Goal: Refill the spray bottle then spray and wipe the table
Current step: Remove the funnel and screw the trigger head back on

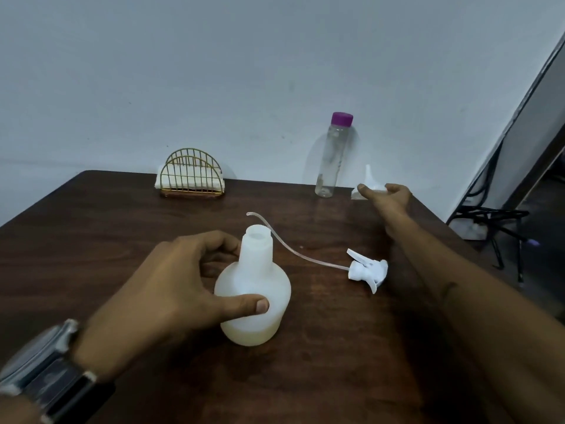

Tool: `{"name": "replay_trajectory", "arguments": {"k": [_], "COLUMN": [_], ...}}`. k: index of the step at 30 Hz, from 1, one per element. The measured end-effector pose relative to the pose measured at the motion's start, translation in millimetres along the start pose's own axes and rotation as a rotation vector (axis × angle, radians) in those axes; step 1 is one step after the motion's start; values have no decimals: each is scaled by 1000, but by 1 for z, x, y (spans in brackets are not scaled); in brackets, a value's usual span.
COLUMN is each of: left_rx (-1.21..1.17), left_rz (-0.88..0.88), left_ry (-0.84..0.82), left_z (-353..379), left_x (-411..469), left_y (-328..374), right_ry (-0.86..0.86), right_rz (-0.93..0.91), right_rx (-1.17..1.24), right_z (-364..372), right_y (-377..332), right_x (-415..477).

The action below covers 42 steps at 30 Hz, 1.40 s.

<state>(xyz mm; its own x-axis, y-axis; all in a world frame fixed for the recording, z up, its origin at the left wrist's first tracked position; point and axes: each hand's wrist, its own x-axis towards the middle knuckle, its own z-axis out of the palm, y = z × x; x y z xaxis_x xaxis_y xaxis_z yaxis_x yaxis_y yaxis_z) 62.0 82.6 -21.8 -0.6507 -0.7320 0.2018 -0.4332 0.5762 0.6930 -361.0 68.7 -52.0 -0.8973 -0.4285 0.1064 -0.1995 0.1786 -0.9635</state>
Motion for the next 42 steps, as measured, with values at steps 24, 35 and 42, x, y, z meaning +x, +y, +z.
{"name": "replay_trajectory", "arguments": {"k": [24,35,42], "left_rx": [-60,-117,-123], "left_rz": [-19,-33,-34], "left_ry": [40,80,73], "left_z": [5,9,10], "left_x": [-2,-7,-8], "left_y": [-10,-8,-5], "right_ry": [-113,-502,-455], "right_rz": [-49,-53,134], "right_rx": [-499,-953,-653], "right_z": [25,-57,-60], "right_y": [-7,-25,-19], "right_x": [2,-119,-156]}}
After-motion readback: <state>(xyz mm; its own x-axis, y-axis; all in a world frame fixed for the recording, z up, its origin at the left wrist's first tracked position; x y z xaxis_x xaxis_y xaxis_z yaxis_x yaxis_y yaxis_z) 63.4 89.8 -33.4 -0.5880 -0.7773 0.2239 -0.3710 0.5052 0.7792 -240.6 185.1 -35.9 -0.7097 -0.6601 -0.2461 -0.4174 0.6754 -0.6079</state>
